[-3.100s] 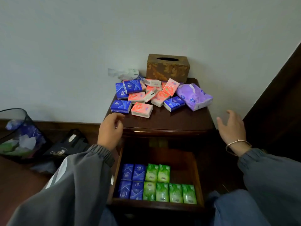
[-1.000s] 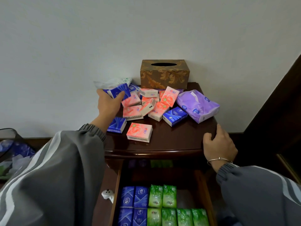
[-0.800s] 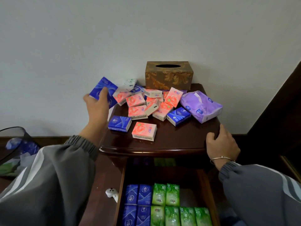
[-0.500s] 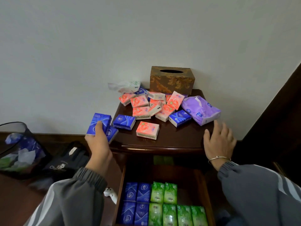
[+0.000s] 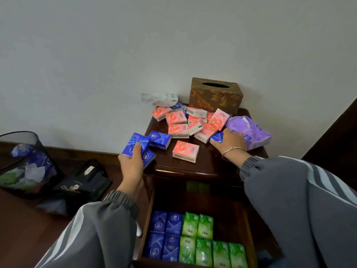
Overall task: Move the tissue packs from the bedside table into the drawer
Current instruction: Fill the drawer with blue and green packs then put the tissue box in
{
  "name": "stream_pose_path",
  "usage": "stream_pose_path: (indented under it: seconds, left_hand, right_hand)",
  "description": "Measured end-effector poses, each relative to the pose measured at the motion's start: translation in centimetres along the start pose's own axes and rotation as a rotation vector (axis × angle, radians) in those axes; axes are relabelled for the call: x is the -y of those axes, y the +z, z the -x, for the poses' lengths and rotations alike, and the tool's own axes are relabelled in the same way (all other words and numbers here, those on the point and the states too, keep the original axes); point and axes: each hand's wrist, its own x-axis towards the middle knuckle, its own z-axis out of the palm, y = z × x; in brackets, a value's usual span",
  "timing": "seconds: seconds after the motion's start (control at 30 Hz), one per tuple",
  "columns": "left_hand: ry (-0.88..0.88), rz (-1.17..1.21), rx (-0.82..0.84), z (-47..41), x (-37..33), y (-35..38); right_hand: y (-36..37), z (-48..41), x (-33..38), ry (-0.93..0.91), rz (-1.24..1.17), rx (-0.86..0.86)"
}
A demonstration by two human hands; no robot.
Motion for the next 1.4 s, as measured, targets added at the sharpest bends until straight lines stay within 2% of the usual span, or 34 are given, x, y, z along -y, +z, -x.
stream_pose_path:
  seconds: [0.2,0.27,0.33,0.4,0.47,0.57,0.67,0.73,0.83,1.03,1.23,1.4]
  left_hand:
    - [-0.013,-0.001,0.049,1.4,-0.8,1.9]
    - [-0.067,0.122,-0.07,-2.8,-0.6,-5.0]
    - [-0.073,0.119,-0.052,-2.5,-0.1,-4.8]
    - [-0.085,0.171,-0.016,-1.9,0.3,-5.0]
    - [-0.103,0.258,0.055,-1.3,0.2,-5.0]
    - [-0.092,0.384,0.073,-0.6,-0.6,-4.9]
    - [-0.114,0.475,-0.016,0.1,-0.8,-5.2]
    - [-0.116,0.495,-0.046,0.6,-0.6,-6.0]
    - [-0.116,0.491,-0.068,1.4,-0.1,-7.7]
    - [-0.164,0.518,-0.055,2.0,1.8,-9.1]
    - [-0.196,0.469,0.021,2.5,2.8,-8.5]
    - [-0.201,0.45,0.017,2.5,3.4,-8.9]
  right_hand:
    - [-2.0,-0.9,-1.7,0.048,0.064,-0.032]
    - [-1.0,-0.5,7.1,-0.138,0.135,-0.094]
    - [-2.1,0.6,7.0,-0.16,0.036,-0.203]
    - [-1.8,2.2,5.9,-0.193,-0.171,-0.329]
    - [-2.3,3.4,5.9,-0.269,-0.419,-0.369]
    - [-4.0,3.9,9.7,-0.536,-0.486,-0.191]
    - [-4.1,4.1,13.9,-0.756,-0.279,0.098]
    - [-2.8,3.6,15.9,-0.829,-0.138,0.225]
    - [-0.5,3.1,18.9,-0.829,0.033,0.339]
    - [0.9,1.4,21.4,-0.689,0.298,0.489]
    - [1.1,1.6,22.1,-0.609,0.339,0.583]
    - [1.7,2.4,21.7,-0.696,0.241,0.424]
